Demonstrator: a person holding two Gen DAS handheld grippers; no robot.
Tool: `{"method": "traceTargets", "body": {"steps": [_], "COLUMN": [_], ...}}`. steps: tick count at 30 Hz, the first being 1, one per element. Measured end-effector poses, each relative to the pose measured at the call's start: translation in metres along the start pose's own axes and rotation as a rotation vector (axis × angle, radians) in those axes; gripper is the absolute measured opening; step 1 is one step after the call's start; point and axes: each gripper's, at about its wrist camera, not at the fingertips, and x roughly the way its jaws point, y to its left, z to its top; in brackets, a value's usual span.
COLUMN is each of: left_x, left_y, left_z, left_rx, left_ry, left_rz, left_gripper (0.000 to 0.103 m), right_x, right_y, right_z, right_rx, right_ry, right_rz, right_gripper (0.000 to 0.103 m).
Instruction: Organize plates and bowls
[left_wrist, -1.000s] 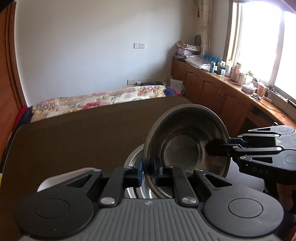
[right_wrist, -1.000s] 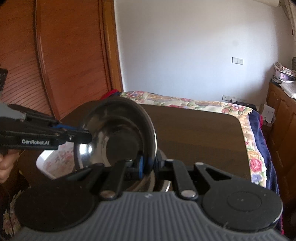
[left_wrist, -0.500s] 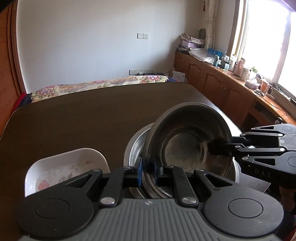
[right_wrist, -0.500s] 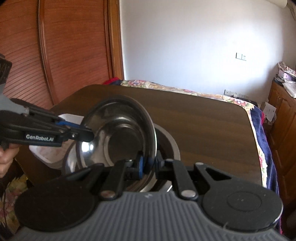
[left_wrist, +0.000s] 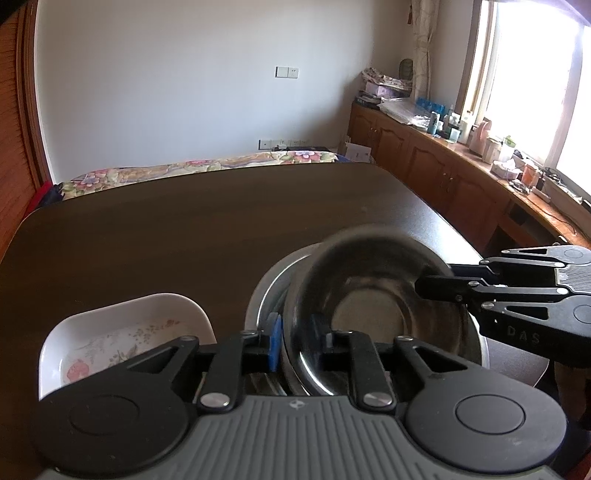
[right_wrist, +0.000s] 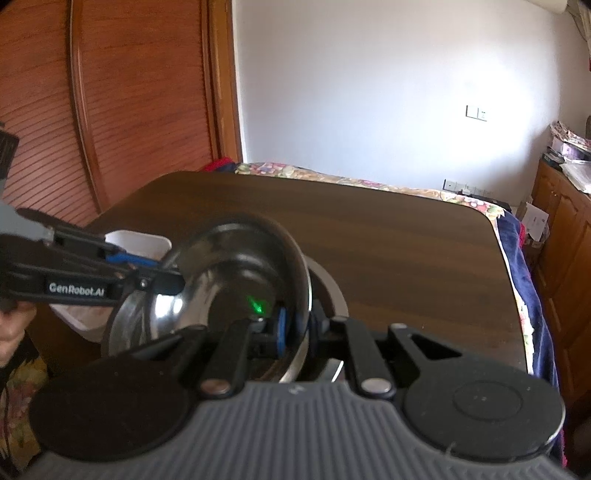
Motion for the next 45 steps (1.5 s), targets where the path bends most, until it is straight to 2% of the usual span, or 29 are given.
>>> {"method": "traceTargets", "body": {"steps": [1, 3, 5, 6, 8, 13, 15, 21, 26, 28, 33, 37, 41, 43, 45], "left_x": [-0.001, -0.005, -0.009, -0.011, -0.016, -0.031, -0.037, -0.054, -0.061, -0.061, -0.058, -0.049, -0.04, -0.036, -0.033], "left_y": [0.0, 0.0, -0.001, -0.002, -0.006, -0.012, -0.015, -0.019, -0.021, -0.019, -0.012, 0.0, 0.015, 0.022, 0.027], "left_z": [-0.001, -0.002, -0.003, -0.003, -0.004, -0.009, -0.011, -0.019, -0.024, -0.027, -0.032, -0.033, -0.031, -0.03, -0.029], "left_rx": [-0.002, 0.001, -0.004, 0.001, 0.014, 0.004, 0.013, 0.016, 0.043, 0.046, 0.036, 0.01, -0.03, -0.045, -0.058], "left_ry": [-0.004, -0.025, -0.044, -0.058, -0.092, -0.143, -0.18, -0.254, -0.29, -0.3, -0.299, -0.272, -0.236, -0.222, -0.209], "left_rz": [-0.001, -0.003, -0.011, -0.001, 0.014, -0.013, 0.0, 0.014, 0.036, 0.038, 0.047, 0.051, 0.02, 0.021, 0.018], "left_gripper": [0.033, 0.045, 0.051, 0.057, 0.067, 0.073, 0.084, 0.098, 0.103, 0.103, 0.103, 0.103, 0.103, 0.098, 0.086], "right_x": [0.0, -0.001, -0.004, -0.006, -0.01, -0.023, -0.028, -0.042, -0.052, -0.055, -0.054, -0.049, -0.039, -0.035, -0.031], "right_y": [-0.001, -0.002, -0.003, -0.002, -0.001, 0.0, 0.002, 0.001, -0.003, -0.004, -0.006, -0.01, -0.016, -0.018, -0.022], "right_z": [0.0, -0.001, -0.001, -0.001, -0.002, -0.004, -0.007, -0.019, -0.025, -0.027, -0.029, -0.031, -0.028, -0.028, -0.027], "right_rx": [0.003, 0.004, 0.007, 0.008, 0.005, 0.01, 0.014, 0.035, 0.045, 0.047, 0.041, 0.041, 0.045, 0.046, 0.057], "right_ry": [-0.002, -0.007, -0.024, -0.034, -0.054, -0.129, -0.151, -0.21, -0.252, -0.264, -0.275, -0.266, -0.23, -0.217, -0.208], "right_rz": [-0.003, -0.008, -0.004, -0.006, -0.01, -0.011, -0.019, -0.036, -0.051, -0.051, -0.059, -0.081, -0.039, -0.031, -0.017], "right_gripper": [0.016, 0.018, 0.028, 0.032, 0.033, 0.053, 0.053, 0.057, 0.074, 0.084, 0.101, 0.102, 0.101, 0.101, 0.101]}}
